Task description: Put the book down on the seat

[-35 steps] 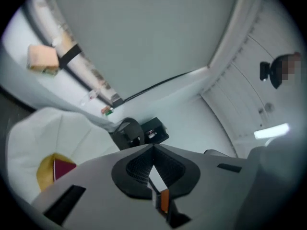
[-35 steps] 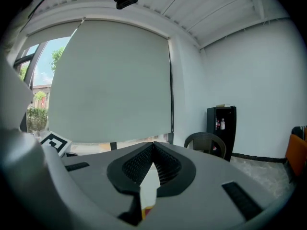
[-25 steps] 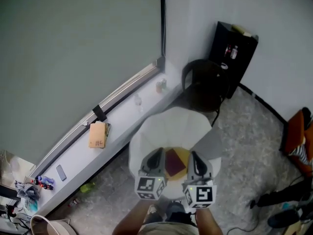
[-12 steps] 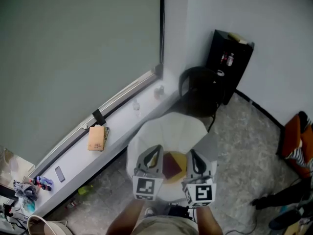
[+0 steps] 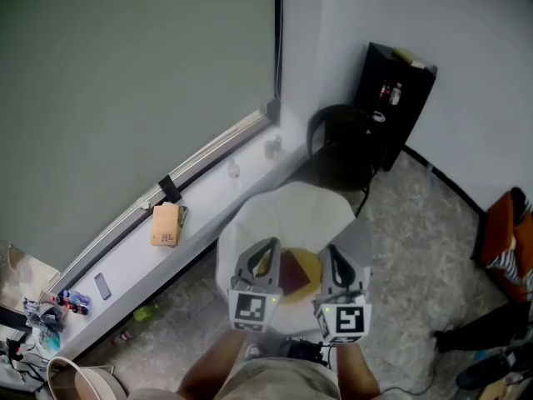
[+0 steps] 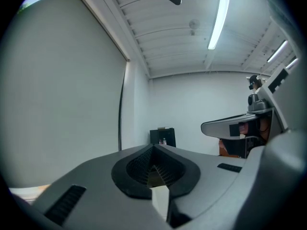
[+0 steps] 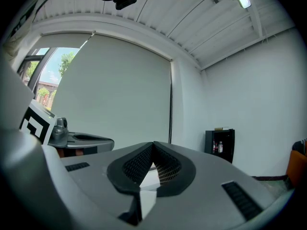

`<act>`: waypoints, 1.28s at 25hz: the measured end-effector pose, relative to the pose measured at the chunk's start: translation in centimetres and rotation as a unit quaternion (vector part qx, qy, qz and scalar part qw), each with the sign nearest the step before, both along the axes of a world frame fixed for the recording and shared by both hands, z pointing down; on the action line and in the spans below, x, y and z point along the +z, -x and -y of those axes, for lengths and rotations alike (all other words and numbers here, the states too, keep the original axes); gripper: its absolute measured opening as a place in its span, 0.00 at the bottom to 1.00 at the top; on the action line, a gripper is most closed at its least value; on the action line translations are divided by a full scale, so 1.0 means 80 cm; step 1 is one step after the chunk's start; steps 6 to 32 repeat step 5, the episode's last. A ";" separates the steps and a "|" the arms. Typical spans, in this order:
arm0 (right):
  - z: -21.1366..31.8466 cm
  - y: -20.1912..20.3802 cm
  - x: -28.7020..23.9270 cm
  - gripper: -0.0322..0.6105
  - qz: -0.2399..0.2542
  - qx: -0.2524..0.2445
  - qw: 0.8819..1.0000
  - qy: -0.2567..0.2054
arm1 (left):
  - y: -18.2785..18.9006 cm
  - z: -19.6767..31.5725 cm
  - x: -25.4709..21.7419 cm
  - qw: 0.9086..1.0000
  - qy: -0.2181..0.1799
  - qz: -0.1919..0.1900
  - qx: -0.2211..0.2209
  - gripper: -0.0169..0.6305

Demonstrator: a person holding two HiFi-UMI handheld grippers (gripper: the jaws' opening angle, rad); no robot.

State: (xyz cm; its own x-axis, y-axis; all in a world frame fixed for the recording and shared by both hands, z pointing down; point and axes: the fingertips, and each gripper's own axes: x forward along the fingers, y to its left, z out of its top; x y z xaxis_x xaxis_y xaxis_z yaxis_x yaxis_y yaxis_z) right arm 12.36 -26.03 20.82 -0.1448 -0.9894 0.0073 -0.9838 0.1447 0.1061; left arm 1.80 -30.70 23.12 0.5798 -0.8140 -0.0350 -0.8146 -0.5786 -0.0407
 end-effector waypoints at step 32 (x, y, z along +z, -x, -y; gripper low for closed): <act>0.005 0.001 0.000 0.06 -0.004 -0.002 1.000 0.001 | 0.001 0.003 -0.002 1.000 0.000 -0.002 -0.003 0.04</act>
